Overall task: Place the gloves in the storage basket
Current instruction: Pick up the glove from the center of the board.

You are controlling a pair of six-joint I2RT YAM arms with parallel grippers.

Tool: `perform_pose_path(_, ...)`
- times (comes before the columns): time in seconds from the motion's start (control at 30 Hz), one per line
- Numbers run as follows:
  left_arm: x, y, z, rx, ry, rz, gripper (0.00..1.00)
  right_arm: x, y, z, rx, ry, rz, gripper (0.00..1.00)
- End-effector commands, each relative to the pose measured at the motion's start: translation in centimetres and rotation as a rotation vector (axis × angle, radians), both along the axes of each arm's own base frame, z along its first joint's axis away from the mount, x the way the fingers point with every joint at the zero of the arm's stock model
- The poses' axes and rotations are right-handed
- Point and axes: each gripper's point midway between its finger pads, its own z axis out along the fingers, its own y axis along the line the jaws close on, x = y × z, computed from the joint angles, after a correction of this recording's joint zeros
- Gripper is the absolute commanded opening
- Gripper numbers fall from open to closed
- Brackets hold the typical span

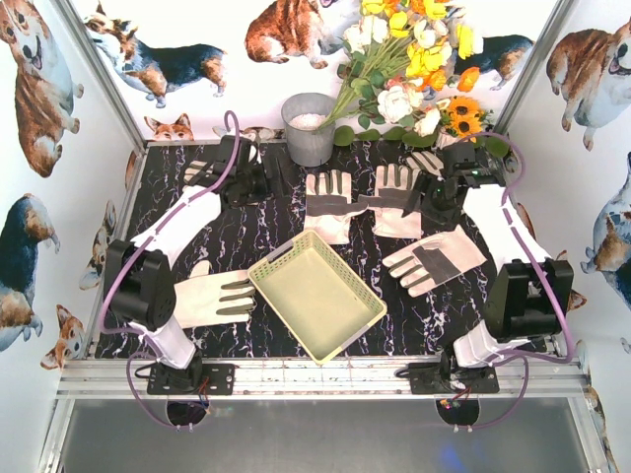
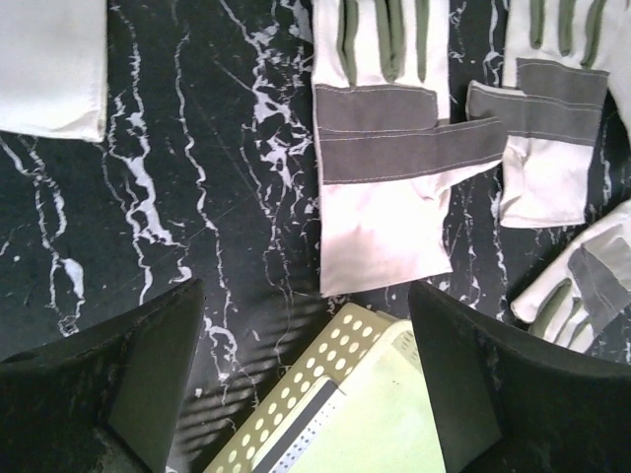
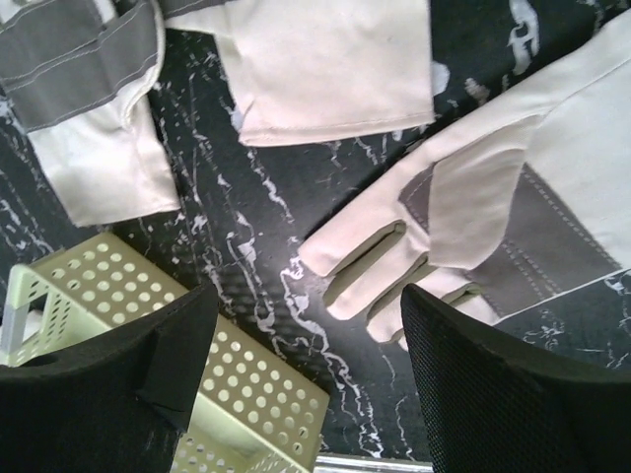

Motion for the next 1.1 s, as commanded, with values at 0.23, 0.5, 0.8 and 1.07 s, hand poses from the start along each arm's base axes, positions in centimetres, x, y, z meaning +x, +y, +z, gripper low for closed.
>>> perform_pose_path(0.23,-0.3,2.1,2.7,0.050,-0.108,0.077,0.80,4.0,-2.7,-2.2,-0.084,0.028,0.063,0.77)
perform_pose_path(0.5,-1.2,3.0,2.9,0.068,-0.105,0.102,0.81,7.5,-1.8,-3.2,-0.034,0.041,0.077,0.78)
perform_pose_path(0.8,-3.4,4.0,1.3,0.076,-0.063,0.132,0.81,9.5,-3.4,-6.2,-0.121,0.116,0.088,0.78)
perform_pose_path(1.07,-3.9,3.6,0.8,0.086,-0.013,0.096,0.81,10.1,-4.3,-9.0,-0.124,0.169,0.091,0.79)
